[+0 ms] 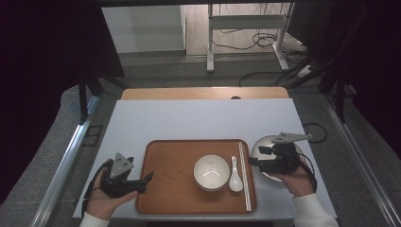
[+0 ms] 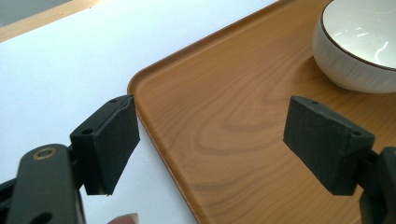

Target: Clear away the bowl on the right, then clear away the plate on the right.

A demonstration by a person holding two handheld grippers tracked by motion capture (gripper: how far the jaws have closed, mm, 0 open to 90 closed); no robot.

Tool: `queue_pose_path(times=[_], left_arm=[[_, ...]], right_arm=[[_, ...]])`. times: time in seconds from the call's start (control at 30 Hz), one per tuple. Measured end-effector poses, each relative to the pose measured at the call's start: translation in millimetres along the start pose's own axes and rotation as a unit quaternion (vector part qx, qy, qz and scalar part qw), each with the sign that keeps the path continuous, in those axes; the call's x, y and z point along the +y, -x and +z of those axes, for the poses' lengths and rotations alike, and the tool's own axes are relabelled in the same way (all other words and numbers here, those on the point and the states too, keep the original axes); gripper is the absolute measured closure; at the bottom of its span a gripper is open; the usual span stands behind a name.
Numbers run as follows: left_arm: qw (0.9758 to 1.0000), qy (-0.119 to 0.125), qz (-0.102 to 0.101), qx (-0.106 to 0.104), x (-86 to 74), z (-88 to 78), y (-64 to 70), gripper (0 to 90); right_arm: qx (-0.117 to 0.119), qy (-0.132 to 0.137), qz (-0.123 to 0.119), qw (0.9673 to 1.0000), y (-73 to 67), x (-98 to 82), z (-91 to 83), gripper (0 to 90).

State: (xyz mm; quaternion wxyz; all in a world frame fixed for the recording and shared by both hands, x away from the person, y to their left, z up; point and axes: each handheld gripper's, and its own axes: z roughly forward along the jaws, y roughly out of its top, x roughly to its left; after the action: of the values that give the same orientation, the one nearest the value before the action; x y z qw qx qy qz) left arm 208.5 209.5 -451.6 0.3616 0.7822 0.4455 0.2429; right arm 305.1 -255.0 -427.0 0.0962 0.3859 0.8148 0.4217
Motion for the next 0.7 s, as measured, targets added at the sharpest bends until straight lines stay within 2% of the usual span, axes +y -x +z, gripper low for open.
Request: queue_pose_path(times=[0.07,0.13,0.17,0.27,0.5,0.7], left_arm=[[1.0,-0.002,0.001,0.001,-0.3,0.1,-0.3,17.8],[1.0,-0.003,0.001,0.003,-0.3,0.1,-1.3,17.8],[1.0,-0.002,-0.002,0.005,-0.3,-0.3,-2.2,17.8],[1.0,-0.003,-0.004,0.007,-0.8,-1.0,-4.0,17.8],[1.0,-0.008,0.0,0.006,-1.9,2.9,-2.8,17.8],[1.0,-0.004,-0.003,0.005,-0.3,2.4,-4.1,17.8]], right_arm=[[-0.002,0.002,0.003,1.0,2.6,-0.9,-2.4,32.4],[-0.009,0.009,0.014,0.9998,12.8,-3.8,-12.2,32.4],[-0.009,0.009,0.014,0.9998,12.8,-3.8,-12.2,32.4],[-0.017,0.014,0.027,0.9994,24.4,-6.1,-22.2,32.7],[-0.024,0.018,0.045,0.9985,39.9,-10.6,-30.6,33.2],[-0.043,0.022,0.06,0.997,51.8,-16.0,-38.0,33.2]])
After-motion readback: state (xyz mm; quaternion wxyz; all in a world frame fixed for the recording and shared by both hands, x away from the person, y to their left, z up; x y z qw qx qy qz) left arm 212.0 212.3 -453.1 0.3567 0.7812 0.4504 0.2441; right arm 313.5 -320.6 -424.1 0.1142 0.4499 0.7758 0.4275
